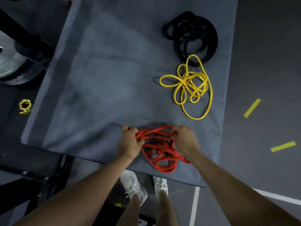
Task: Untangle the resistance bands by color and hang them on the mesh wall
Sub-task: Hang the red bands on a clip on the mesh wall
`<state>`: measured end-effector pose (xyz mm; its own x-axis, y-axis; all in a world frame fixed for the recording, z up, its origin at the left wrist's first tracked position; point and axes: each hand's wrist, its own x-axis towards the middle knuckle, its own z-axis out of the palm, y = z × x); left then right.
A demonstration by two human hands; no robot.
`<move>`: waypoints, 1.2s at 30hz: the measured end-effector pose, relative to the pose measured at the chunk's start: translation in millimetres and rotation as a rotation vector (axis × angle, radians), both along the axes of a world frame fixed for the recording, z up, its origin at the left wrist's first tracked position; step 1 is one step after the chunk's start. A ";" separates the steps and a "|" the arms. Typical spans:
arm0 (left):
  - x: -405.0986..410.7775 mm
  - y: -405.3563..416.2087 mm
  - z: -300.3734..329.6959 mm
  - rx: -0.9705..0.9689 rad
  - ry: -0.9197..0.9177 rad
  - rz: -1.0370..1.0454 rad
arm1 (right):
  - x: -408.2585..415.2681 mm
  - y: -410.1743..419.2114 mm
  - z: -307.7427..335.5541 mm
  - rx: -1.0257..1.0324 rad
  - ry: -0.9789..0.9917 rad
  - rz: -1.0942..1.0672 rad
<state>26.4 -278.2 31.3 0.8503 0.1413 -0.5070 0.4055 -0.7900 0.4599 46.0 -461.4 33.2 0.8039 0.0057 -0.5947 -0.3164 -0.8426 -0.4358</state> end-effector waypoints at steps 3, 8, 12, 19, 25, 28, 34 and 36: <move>7.0 24.4 34.6 -0.049 -0.071 0.081 | 21.0 26.6 29.2 0.074 -0.044 0.045; 29.4 74.6 120.3 -0.084 -0.196 0.161 | 64.6 83.5 111.8 0.100 -0.183 0.168; 46.2 128.2 195.6 -0.133 -0.316 0.211 | 93.4 136.0 192.8 0.118 -0.310 0.247; 51.6 208.9 325.6 -0.074 -0.544 0.235 | 120.0 227.9 321.8 0.190 -0.519 0.332; 33.6 258.3 425.4 -0.018 -0.614 0.289 | 125.6 294.4 427.5 0.435 -0.645 0.413; 24.2 274.6 474.0 -0.062 -0.672 0.442 | 123.7 320.1 480.4 0.569 -0.685 0.491; 4.5 290.3 557.2 -0.041 -0.932 0.572 | 121.5 348.1 575.5 0.679 -0.807 0.706; -2.0 291.7 582.0 -0.058 -1.026 0.600 | 118.6 348.8 601.8 0.720 -0.840 0.770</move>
<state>24.4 13.5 613.3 0.6683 0.6545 0.3536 0.1249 -0.5673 0.8140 164.6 -112.6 635.0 0.5723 0.7170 0.3979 0.7085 -0.1880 -0.6802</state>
